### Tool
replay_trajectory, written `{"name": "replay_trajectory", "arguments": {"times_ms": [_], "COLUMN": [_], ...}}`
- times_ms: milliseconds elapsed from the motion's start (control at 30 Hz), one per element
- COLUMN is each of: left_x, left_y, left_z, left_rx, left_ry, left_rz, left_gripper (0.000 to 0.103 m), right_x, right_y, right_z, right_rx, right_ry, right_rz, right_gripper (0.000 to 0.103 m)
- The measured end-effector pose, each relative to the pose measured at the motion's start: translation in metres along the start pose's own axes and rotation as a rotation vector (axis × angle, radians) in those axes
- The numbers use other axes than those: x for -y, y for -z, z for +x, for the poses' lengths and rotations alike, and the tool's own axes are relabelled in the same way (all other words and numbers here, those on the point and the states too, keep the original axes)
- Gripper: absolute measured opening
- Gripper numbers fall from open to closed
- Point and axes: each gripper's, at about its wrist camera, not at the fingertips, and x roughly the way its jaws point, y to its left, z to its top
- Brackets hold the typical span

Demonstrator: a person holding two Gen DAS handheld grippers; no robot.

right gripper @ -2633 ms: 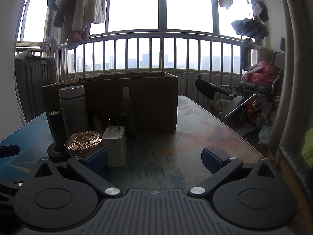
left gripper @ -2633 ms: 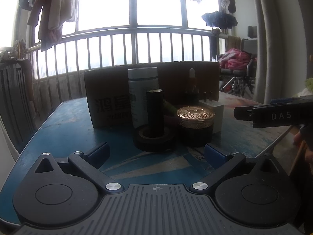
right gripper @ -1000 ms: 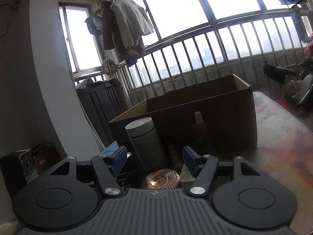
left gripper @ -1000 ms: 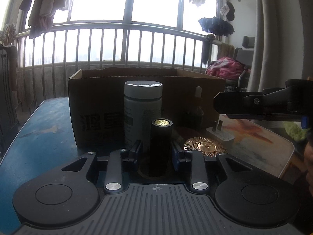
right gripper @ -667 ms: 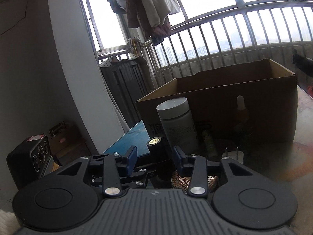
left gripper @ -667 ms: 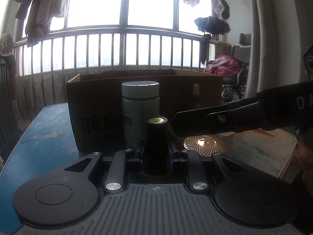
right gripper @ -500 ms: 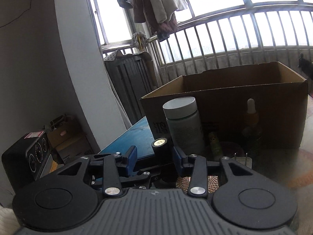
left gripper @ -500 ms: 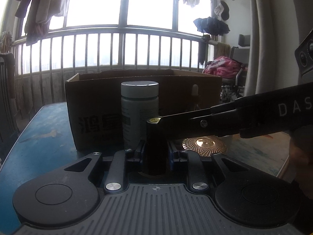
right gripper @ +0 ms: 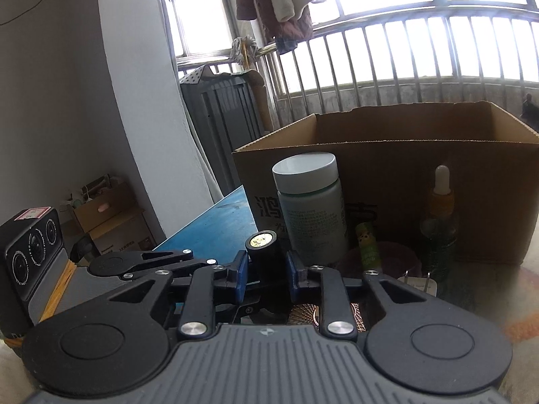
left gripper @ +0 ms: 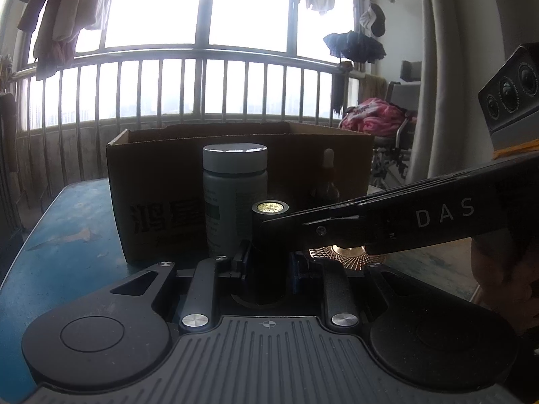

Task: Organize rigid objects
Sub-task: 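Carry the black cylinder with the right gripper into the cardboard box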

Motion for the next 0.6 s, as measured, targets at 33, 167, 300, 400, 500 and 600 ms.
{"name": "replay_trajectory", "arguments": {"times_ms": [33, 167, 300, 400, 500, 600], "left_x": [-0.001, -0.001, -0.007, -0.016, -0.031, -0.049], "left_y": [-0.002, -0.016, -0.045, -0.073, -0.102, -0.124], "left_z": [-0.002, -0.016, -0.03, -0.034, -0.025, 0.001], "left_rx": [0.006, 0.028, 0.04, 0.054, 0.06, 0.024], "left_ry": [0.001, 0.011, 0.036, 0.054, 0.064, 0.051], "left_rz": [0.001, 0.004, 0.013, 0.035, 0.06, 0.098], "left_gripper": [0.021, 0.021, 0.021, 0.021, 0.021, 0.021], "right_x": [-0.002, -0.011, -0.022, -0.028, -0.031, -0.029], "right_y": [0.0, -0.011, -0.034, -0.062, -0.093, -0.127], "right_z": [-0.001, -0.011, -0.024, -0.032, -0.029, -0.011], "right_rx": [0.008, 0.028, 0.04, 0.059, 0.072, 0.05], "right_ry": [0.0, -0.005, -0.026, -0.049, -0.058, -0.066], "right_rz": [0.001, -0.003, -0.013, -0.018, -0.044, -0.065], "right_gripper": [0.026, 0.026, 0.026, 0.026, 0.026, 0.026]}}
